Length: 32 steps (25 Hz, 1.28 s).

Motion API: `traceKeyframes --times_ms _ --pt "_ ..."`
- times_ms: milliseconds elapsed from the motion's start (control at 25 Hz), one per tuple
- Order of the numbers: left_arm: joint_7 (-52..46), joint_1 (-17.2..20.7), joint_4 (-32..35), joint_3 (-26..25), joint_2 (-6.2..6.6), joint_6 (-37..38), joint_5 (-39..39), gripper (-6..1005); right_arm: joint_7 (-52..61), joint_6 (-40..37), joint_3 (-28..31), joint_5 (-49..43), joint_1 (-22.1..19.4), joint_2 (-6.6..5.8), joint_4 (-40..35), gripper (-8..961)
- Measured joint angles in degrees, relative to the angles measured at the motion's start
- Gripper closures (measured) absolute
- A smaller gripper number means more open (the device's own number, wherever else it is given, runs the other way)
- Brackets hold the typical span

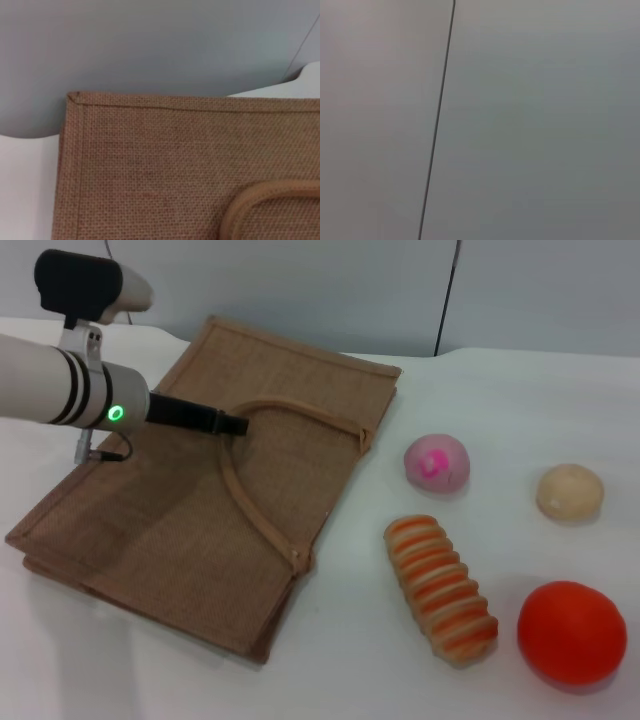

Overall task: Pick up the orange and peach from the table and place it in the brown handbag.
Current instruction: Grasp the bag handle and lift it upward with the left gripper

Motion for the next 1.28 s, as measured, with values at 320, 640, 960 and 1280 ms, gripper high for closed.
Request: traceKeyframes --times_ms 320,640,960,1280 --pt "-0.03 -0.65 -1.61 1.74 -0.02 2.28 0.16 333 0.0 0.0 -0.13 0.01 0.38 0.0 0.0 198" --pt "-0.53 -0.89 -2.26 3.38 -0.04 3.17 0.24 336 0.0 0.0 -0.21 0.0 0.38 0.0 0.0 198" --pt "-1.68 -0.89 -2.26 3.44 -0.04 2.58 0.3 558 0.0 0.0 -0.21 0.01 0.16 0.0 0.0 198" --pt "-1.44 -0.89 -2.25 3.45 -0.06 2.2 0.19 739 0.0 0.0 -0.21 0.0 0.17 0.0 0.0 198"
